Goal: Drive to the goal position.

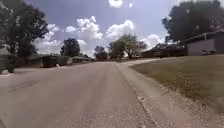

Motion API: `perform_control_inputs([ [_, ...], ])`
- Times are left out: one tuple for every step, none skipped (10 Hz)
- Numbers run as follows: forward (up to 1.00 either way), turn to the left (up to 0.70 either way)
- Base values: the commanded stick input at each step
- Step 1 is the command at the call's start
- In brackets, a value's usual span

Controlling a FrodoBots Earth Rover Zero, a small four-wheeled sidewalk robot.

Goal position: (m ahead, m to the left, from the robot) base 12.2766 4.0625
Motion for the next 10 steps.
perform_control_inputs([
  [0.70,0.00],
  [0.70,0.00],
  [0.70,0.00],
  [0.70,0.00],
  [0.70,0.00],
  [0.70,0.00],
  [0.70,0.00],
  [0.70,0.00],
  [0.70,0.00],
  [0.70,0.00],
])
